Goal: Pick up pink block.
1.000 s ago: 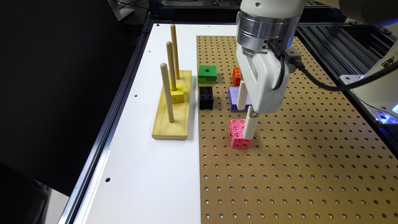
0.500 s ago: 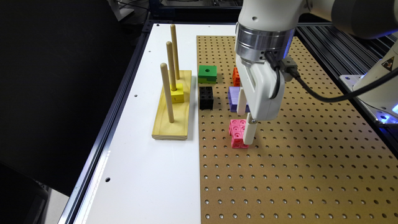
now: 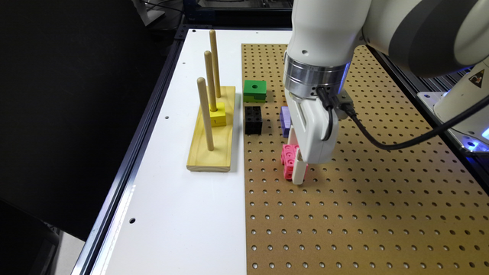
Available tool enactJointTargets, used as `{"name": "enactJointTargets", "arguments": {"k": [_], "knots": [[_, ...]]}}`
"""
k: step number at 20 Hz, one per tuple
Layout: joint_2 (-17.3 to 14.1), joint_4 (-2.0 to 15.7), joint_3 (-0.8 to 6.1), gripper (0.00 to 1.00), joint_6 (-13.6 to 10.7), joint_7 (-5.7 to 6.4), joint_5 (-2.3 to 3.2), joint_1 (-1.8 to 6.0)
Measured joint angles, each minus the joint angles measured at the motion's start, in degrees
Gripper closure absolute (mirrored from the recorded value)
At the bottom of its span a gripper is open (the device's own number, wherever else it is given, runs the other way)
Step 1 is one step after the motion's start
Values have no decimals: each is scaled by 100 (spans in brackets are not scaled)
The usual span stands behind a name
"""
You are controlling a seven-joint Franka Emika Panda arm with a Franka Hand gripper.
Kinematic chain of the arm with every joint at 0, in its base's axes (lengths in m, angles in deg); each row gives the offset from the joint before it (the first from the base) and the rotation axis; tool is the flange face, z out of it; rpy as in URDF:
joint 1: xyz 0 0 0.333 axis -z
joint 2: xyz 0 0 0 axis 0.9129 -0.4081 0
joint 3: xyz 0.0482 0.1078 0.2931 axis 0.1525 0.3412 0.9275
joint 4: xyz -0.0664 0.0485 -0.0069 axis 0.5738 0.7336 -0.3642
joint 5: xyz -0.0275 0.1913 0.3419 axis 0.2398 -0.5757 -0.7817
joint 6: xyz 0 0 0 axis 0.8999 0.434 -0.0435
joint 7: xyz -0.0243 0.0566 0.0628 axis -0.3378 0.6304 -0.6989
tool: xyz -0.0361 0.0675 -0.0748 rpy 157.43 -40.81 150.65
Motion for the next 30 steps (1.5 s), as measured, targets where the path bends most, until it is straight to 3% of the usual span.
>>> {"name": "enactJointTargets", "arguments": {"k": [10, 20, 26, 30], "knots": [[32, -4, -6, 100, -17, 0, 4, 10], [476, -57, 1, 100, -338, 1, 4, 10], [1167, -63, 60, 100, -1012, 66, -5, 10], [1283, -68, 96, 100, -1116, 116, -5, 10]]}}
